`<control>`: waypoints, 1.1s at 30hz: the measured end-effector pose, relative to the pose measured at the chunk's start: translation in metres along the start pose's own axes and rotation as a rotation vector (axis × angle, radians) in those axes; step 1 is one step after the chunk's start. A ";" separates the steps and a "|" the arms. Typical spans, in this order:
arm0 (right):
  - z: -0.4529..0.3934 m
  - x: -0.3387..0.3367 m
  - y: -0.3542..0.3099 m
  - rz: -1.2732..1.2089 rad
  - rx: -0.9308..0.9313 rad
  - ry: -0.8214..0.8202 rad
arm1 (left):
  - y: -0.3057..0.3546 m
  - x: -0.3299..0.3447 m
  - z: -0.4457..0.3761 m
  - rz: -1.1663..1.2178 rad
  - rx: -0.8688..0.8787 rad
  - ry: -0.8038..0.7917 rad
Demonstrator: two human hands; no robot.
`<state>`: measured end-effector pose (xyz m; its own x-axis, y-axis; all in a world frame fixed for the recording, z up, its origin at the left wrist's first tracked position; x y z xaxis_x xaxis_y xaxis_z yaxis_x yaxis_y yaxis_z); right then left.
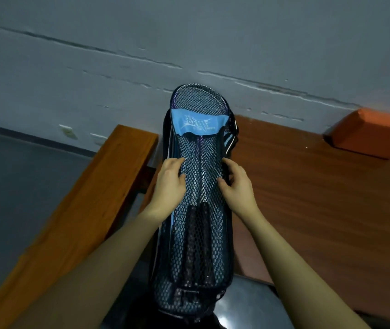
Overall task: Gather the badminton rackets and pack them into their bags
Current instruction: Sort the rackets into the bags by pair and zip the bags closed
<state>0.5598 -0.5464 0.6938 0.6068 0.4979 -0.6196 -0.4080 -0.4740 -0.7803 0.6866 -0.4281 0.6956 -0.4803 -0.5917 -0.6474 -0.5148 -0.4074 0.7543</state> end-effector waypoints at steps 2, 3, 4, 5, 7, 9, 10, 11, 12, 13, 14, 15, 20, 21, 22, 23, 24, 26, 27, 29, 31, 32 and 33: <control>-0.003 0.006 -0.001 -0.015 0.060 0.030 | -0.009 -0.002 -0.004 0.022 0.008 -0.019; -0.004 0.008 -0.002 -0.011 0.070 0.048 | -0.013 -0.003 -0.005 0.034 0.009 -0.024; -0.005 0.010 -0.003 0.006 0.070 0.068 | -0.017 -0.004 -0.005 0.044 0.010 -0.031; -0.005 0.012 -0.005 0.033 0.068 0.091 | -0.021 -0.004 -0.006 0.049 0.013 -0.041; -0.002 0.014 -0.011 0.089 0.055 0.142 | -0.029 -0.004 -0.005 0.052 0.022 -0.073; 0.006 0.015 -0.016 0.133 0.031 0.173 | -0.034 -0.003 -0.002 0.069 0.015 -0.108; 0.010 0.015 -0.017 0.151 0.023 0.177 | -0.036 -0.004 0.001 0.082 0.011 -0.115; 0.015 0.016 -0.017 0.165 0.016 0.177 | -0.037 -0.006 0.004 0.098 0.011 -0.114; 0.020 0.016 -0.017 0.171 0.007 0.183 | -0.039 -0.007 0.006 0.111 0.016 -0.107; 0.026 0.016 -0.017 0.166 0.000 0.199 | -0.039 -0.009 0.008 0.120 0.026 -0.098; 0.032 0.014 -0.018 0.153 -0.009 0.223 | -0.040 -0.010 0.010 0.127 0.032 -0.092; 0.037 0.012 -0.020 0.139 -0.021 0.250 | -0.041 -0.010 0.012 0.138 0.032 -0.090; 0.053 0.004 -0.017 0.126 0.001 0.282 | -0.038 -0.007 0.023 0.139 0.058 -0.090; 0.055 0.006 -0.014 0.137 0.023 0.253 | -0.038 -0.008 0.024 0.130 0.063 -0.076; 0.057 0.009 -0.010 0.156 0.047 0.224 | -0.040 -0.009 0.026 0.118 0.067 -0.057; 0.058 0.013 -0.006 0.179 0.070 0.198 | -0.043 -0.010 0.026 0.107 0.064 -0.046; 0.060 0.016 -0.002 0.204 0.092 0.185 | -0.046 -0.010 0.027 0.098 0.058 -0.045; 0.062 0.021 0.005 0.256 0.135 0.168 | -0.051 -0.008 0.026 0.076 0.058 -0.081; 0.062 0.023 0.007 0.284 0.155 0.157 | -0.053 -0.005 0.027 0.039 0.067 -0.109; 0.059 0.025 0.012 0.327 0.181 0.137 | -0.061 -0.001 0.026 -0.158 0.087 -0.137; 0.055 0.028 0.019 0.369 0.204 0.101 | -0.068 0.002 0.026 -0.414 0.119 -0.167; 0.054 0.029 0.023 0.390 0.210 0.081 | -0.069 0.002 0.028 -0.498 0.150 -0.193; 0.054 0.030 0.026 0.405 0.223 0.056 | -0.070 0.004 0.029 -0.557 0.175 -0.221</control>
<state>0.5304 -0.5050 0.6505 0.4021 0.2618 -0.8773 -0.7527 -0.4511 -0.4796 0.7003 -0.3810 0.6369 -0.2326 -0.1577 -0.9597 -0.8300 -0.4822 0.2804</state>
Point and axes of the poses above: each hand's wrist, its own z-axis away from the middle knuckle, its own x-axis out of the palm, y = z × x, the point moved 5 cm from there along -z, towards the middle knuckle, and after that the axes turned 1 degree about x, right-handed, at the moved point
